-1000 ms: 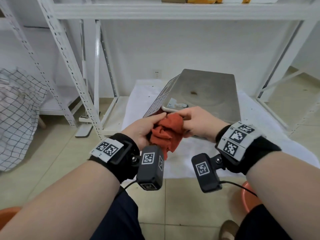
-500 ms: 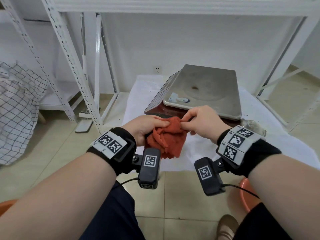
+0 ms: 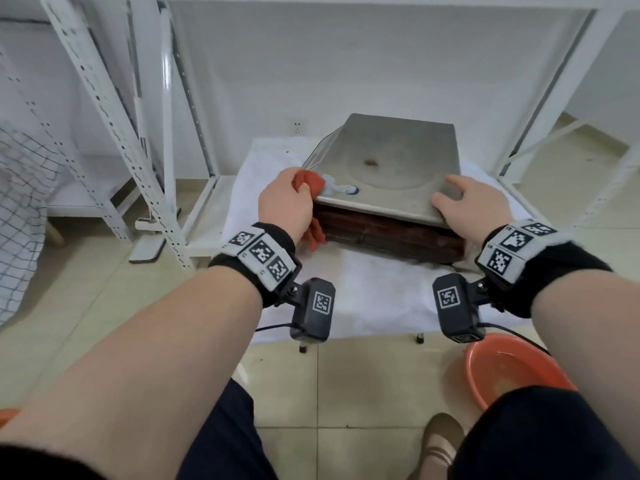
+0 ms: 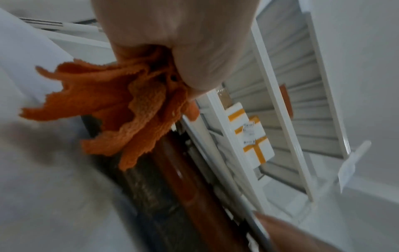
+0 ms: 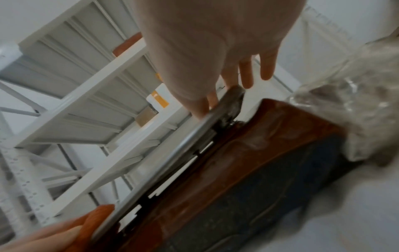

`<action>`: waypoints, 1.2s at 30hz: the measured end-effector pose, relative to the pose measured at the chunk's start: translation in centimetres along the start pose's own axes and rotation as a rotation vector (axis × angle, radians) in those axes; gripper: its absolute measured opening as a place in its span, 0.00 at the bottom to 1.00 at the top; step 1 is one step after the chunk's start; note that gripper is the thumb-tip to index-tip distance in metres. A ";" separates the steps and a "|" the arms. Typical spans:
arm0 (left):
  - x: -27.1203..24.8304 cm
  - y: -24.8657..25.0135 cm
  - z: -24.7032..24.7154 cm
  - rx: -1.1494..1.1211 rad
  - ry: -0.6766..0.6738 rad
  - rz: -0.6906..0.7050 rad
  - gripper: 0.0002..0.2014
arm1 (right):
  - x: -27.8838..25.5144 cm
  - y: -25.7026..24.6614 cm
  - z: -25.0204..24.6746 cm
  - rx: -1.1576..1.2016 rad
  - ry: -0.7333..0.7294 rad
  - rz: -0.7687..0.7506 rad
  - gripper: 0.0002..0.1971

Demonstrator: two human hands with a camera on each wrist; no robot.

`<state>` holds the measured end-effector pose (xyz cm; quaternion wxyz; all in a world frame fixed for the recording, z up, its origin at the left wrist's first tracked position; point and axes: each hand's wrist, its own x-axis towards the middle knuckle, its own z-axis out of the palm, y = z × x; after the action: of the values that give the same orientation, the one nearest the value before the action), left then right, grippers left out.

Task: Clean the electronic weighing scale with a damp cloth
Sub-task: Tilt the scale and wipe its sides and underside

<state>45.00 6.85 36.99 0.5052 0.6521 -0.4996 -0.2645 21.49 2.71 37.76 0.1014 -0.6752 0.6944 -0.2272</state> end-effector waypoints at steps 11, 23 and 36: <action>0.3 -2.2 4.5 0.352 0.308 0.065 0.08 | 0.1 1.5 0.3 0.100 -0.033 0.009 0.26; -0.1 -2.7 5.6 0.411 0.308 0.076 0.18 | 0.0 1.6 0.2 0.121 -0.065 0.012 0.27; -7.5 -0.5 10.7 0.319 0.098 0.382 0.22 | -0.5 1.7 -0.1 0.110 -0.092 -0.007 0.26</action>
<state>33.38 9.53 31.55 0.4606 0.6294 -0.6239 -0.0502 19.96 3.15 37.01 0.1696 -0.6807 0.6731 -0.2340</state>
